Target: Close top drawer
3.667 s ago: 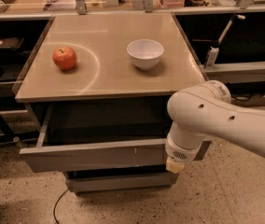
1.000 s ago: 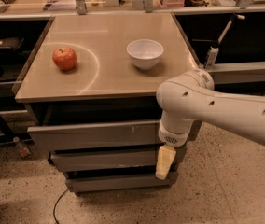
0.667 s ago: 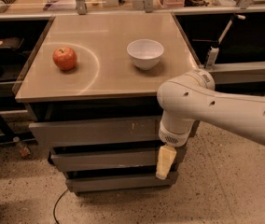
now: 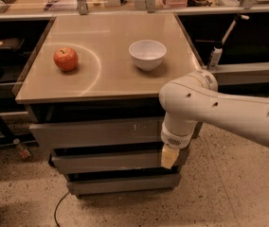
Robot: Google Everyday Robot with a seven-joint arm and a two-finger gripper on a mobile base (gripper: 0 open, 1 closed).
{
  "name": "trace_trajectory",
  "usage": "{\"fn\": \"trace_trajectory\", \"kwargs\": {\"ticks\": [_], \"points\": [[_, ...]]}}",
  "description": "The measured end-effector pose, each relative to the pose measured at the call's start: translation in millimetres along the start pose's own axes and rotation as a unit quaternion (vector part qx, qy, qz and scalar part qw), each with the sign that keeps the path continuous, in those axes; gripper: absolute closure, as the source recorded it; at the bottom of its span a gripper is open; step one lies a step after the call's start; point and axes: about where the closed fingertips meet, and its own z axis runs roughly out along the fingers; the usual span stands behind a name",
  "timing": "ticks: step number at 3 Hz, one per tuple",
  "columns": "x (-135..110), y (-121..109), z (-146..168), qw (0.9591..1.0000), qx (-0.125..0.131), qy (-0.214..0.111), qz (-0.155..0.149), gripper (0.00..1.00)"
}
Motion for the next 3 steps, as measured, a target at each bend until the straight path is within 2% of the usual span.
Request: {"fn": "trace_trajectory", "kwargs": {"ticks": [1, 2, 3], "points": [[0, 0, 0, 1.0000, 0.000, 0.000, 0.000, 0.66], [-8, -9, -1, 1.0000, 0.007, 0.003, 0.000, 0.89], [-18, -29, -4, 0.9998, 0.017, 0.005, 0.001, 1.00]]}}
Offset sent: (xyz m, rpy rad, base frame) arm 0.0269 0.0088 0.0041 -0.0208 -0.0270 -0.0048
